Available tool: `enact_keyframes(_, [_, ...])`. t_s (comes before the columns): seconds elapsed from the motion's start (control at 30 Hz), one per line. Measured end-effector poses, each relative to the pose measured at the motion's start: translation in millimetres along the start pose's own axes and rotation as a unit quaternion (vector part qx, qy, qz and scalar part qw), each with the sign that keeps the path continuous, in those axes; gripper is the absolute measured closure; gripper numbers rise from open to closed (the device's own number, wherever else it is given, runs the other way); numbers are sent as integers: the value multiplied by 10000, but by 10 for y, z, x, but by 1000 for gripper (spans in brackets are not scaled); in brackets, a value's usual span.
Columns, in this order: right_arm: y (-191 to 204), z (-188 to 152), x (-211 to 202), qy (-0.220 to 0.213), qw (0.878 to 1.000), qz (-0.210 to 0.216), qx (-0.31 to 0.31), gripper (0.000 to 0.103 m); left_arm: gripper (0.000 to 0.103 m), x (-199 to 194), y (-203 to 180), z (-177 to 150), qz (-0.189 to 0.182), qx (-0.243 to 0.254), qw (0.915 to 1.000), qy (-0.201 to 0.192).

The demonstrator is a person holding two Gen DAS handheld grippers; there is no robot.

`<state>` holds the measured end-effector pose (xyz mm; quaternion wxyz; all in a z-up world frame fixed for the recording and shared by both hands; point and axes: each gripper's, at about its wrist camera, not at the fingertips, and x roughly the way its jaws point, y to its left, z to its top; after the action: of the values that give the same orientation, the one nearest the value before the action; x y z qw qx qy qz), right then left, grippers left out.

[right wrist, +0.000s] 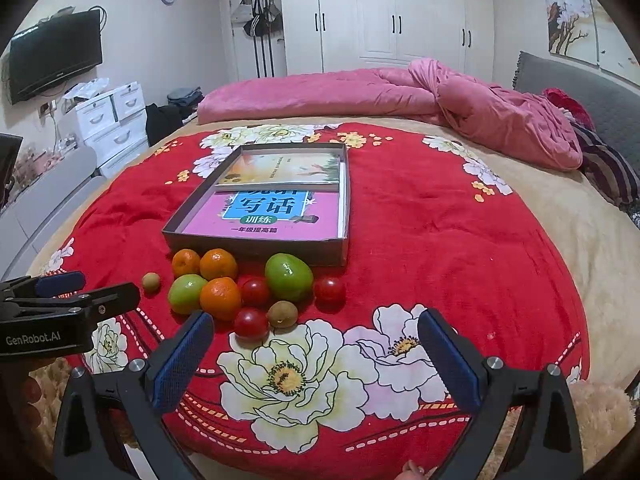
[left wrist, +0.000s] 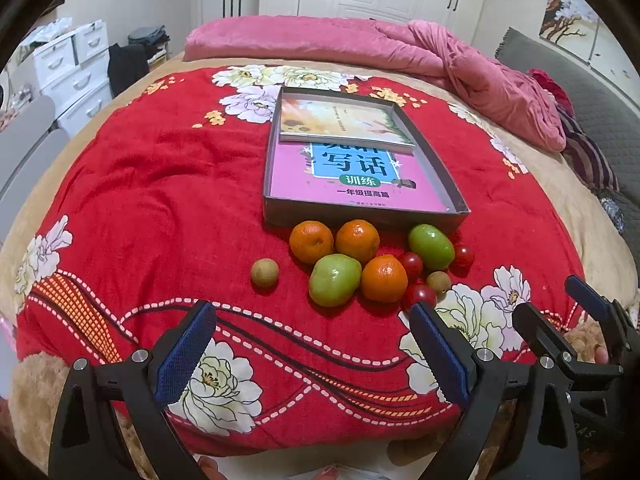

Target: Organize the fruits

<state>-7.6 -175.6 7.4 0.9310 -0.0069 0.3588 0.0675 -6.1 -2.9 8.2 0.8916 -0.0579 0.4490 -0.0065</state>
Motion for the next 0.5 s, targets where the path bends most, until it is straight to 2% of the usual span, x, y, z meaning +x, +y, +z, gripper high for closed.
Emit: enact_keyframes(0.5, [4,0,0,-3,10000,-13,-12,0,6,0,0,-3,-15,11,10000,-10])
